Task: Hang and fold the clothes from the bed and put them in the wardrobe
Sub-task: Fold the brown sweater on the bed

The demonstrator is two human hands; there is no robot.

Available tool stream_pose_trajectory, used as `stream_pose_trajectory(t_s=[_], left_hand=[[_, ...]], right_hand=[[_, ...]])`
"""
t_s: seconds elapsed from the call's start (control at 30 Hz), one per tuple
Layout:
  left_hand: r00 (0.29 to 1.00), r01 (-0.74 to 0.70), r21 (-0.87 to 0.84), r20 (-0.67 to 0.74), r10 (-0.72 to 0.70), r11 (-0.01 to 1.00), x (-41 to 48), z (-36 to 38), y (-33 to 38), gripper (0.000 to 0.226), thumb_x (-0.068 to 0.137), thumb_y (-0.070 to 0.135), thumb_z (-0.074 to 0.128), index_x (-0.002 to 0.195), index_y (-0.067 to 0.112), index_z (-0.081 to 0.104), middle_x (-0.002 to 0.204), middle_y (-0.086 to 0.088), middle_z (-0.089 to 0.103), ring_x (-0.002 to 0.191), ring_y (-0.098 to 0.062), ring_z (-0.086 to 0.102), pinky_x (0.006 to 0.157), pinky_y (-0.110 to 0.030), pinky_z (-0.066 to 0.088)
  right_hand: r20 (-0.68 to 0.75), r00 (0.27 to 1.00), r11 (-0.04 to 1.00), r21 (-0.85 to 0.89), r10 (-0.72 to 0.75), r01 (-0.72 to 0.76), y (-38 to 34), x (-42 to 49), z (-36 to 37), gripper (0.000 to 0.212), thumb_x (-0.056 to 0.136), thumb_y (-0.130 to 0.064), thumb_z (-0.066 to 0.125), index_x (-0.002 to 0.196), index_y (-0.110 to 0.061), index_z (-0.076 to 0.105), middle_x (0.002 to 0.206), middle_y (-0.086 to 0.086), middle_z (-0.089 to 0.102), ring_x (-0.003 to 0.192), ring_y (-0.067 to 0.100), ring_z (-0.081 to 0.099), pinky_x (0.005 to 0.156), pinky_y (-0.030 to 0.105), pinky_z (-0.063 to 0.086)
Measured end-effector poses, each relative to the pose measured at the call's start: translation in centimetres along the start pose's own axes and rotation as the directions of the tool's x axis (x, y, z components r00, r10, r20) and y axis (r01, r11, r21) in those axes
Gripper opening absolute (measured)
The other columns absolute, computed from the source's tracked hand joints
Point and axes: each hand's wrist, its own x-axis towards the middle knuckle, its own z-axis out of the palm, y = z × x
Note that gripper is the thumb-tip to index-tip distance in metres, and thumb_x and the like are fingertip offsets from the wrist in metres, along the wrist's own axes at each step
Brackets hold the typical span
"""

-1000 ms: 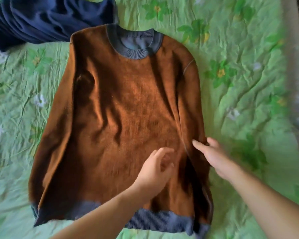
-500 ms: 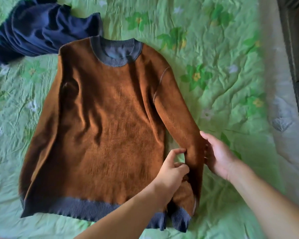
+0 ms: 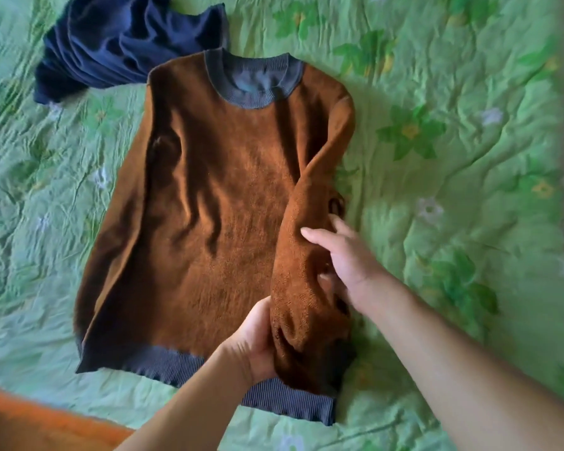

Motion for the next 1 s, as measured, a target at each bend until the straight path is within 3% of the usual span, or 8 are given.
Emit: stream_pose_trajectory(t_s=[0.17,0.3,0.37,0.47,0.67,0.8,0.9,1.0], left_hand=[[0.99,-0.045,0.102,-0.13,0.058,0.994,-1.7,-5.0,-0.8,0.066,0.092,0.067,0.036,0.117,0.02,0.075,0.127,-0.009,0.069,0.118,-0.026,0.066,0.095,-0.043,0.051],[0.977,-0.096,0.103,-0.181,0.113,0.99,-2.0,-6.8,-1.7,0.057,0.09,0.051,0.062,0.128,0.008,0.065,0.129,-0.021,0.065,0.119,-0.035,0.063,0.107,-0.052,0.046],[0.986,-0.063,0.09,-0.15,0.076,0.994,-2.6,-7.2,-1.7,0.047,0.093,0.046,0.055,0.102,0.006,0.077,0.107,-0.019,0.073,0.097,-0.032,0.072,0.094,-0.043,0.056],[0.98,-0.064,0.111,-0.179,0.083,0.992,-2.5,-7.6,-1.7,0.043,0.087,0.043,0.056,0.076,0.008,0.079,0.087,-0.014,0.073,0.076,-0.023,0.071,0.071,-0.032,0.06],[0.925,-0.163,0.171,-0.315,0.211,0.972,-2.9,-9.1,-1.7,0.057,0.09,0.076,0.034,0.099,0.029,0.066,0.093,0.01,0.074,0.095,-0.012,0.065,0.095,-0.035,0.045],[0.802,-0.096,0.606,-0.422,0.422,0.789,-1.7,-10.5,-2.6,0.023,0.089,0.029,0.073,0.108,0.023,0.062,0.096,0.0,0.072,0.086,-0.014,0.07,0.073,-0.03,0.059],[0.678,-0.018,0.723,-0.499,0.54,0.69,-1.2,-10.8,-3.2,0.018,0.088,0.016,0.064,0.102,0.026,0.06,0.097,-0.002,0.067,0.083,-0.013,0.065,0.077,-0.033,0.058],[0.649,-0.158,0.696,-0.461,0.605,0.7,-1.2,-9.8,-2.9,0.054,0.08,0.054,0.069,0.124,0.029,0.052,0.109,0.006,0.063,0.097,-0.009,0.064,0.087,-0.034,0.057]], right_hand=[[-0.078,0.993,0.993,-0.069,0.089,-0.094,4.7,1.5,1.6,0.044,0.089,-0.026,0.066,0.131,-0.03,0.055,0.122,0.002,0.07,0.112,0.022,0.068,0.1,0.048,0.053],[0.05,0.959,0.96,-0.044,0.278,-0.276,6.4,-0.1,2.0,0.036,0.098,-0.049,0.057,0.113,-0.019,0.072,0.113,0.007,0.074,0.099,0.022,0.072,0.084,0.039,0.058],[0.102,0.939,0.944,-0.052,0.329,-0.325,7.1,-0.9,2.0,0.046,0.101,-0.053,0.047,0.102,-0.018,0.078,0.103,0.005,0.076,0.089,0.019,0.07,0.078,0.037,0.055],[0.013,0.977,0.943,-0.264,0.214,-0.203,8.3,-1.0,2.4,0.03,0.102,-0.041,0.051,0.109,-0.027,0.077,0.115,-0.004,0.071,0.103,0.015,0.062,0.079,0.033,0.049],[-0.113,0.989,0.727,-0.687,-0.099,-0.006,9.5,-0.2,2.2,0.022,0.095,-0.016,0.06,0.107,-0.025,0.075,0.101,-0.022,0.065,0.102,0.009,0.064,0.097,0.04,0.056],[-0.122,0.979,0.654,-0.757,-0.163,0.015,11.0,0.2,1.2,0.019,0.092,-0.012,0.061,0.088,-0.03,0.067,0.093,-0.014,0.066,0.093,0.013,0.065,0.087,0.044,0.059],[-0.244,0.963,0.848,-0.529,-0.116,-0.032,11.5,0.6,0.9,0.023,0.089,-0.004,0.064,0.093,-0.026,0.056,0.095,0.001,0.066,0.094,0.026,0.068,0.083,0.05,0.06],[-0.312,0.945,0.991,-0.057,0.099,-0.122,11.5,1.0,1.8,0.033,0.09,0.002,0.064,0.107,-0.021,0.047,0.114,0.011,0.068,0.104,0.031,0.068,0.081,0.05,0.061]])
